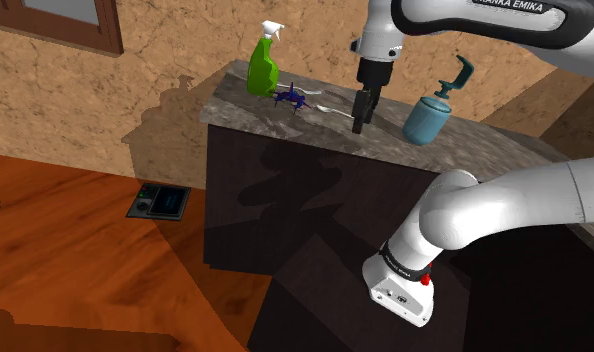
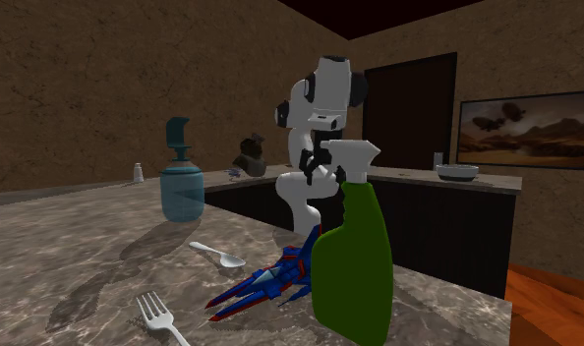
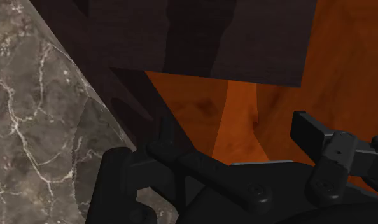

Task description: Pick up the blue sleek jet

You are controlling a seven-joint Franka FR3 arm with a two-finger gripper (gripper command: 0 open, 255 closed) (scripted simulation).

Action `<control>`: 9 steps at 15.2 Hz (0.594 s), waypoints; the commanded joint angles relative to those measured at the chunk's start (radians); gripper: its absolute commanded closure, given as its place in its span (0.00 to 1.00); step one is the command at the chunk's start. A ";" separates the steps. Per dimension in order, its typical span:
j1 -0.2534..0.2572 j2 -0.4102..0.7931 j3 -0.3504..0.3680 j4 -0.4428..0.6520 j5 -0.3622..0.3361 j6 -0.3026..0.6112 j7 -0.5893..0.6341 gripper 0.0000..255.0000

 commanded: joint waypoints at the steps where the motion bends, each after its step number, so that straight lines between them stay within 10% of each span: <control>1: 0.000 0.000 0.000 0.000 0.000 0.000 0.000 0.00; 9: -0.016 0.193 -0.158 0.079 0.008 0.232 -0.176 0.00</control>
